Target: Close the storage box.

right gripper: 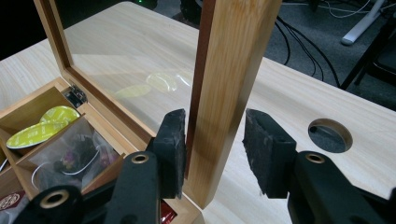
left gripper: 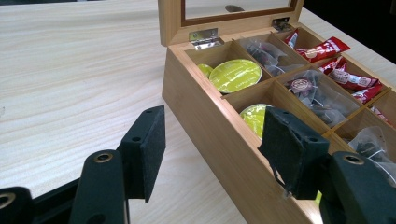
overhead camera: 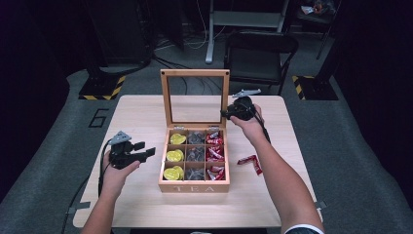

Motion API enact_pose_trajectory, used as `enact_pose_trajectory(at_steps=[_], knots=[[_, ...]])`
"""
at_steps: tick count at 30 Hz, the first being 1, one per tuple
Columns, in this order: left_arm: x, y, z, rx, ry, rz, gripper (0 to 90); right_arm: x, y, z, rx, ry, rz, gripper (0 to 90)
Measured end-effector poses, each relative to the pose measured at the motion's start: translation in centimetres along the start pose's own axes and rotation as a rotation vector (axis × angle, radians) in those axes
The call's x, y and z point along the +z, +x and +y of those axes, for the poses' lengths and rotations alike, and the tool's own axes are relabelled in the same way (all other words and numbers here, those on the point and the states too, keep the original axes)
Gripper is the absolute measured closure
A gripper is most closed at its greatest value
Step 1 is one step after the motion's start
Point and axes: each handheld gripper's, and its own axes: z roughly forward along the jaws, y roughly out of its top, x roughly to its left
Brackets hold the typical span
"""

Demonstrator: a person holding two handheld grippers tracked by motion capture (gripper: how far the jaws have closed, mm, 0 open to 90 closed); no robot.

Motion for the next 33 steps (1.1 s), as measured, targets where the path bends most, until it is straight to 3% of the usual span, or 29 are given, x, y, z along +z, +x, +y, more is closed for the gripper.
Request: enact_pose_trajectory(at_steps=[7,12,21,26,29,33], knots=[[0.0,0.0,0.0,-0.006,-0.001,0.002,39.9,0.1,0.1,0.3,-0.006,-0.007,0.001,64.0],[0.0,0.1,0.0,-0.007,-0.003,0.001,39.9,-0.1,0.1,0.3,0.012,0.0,0.009,64.9],[0.2,-0.1,0.1,0.0,0.005,-0.004,39.9,-0.4,0.3,0.1,-0.005,-0.012,0.013,65.8],[0.3,-0.1,0.6,-0.004,0.001,-0.022,40.6,-0.9,0.6,-0.1,-0.017,-0.019,0.015,66.1],[0.5,-0.3,1.6,-0.043,0.001,-0.049,42.1,-1.1,0.9,-0.3,-0.028,-0.023,0.014,66.1],[0.5,-0.4,3.2,-0.017,0.008,-0.047,43.3,-1.2,1.1,-0.3,-0.041,-0.027,0.008,66.1]])
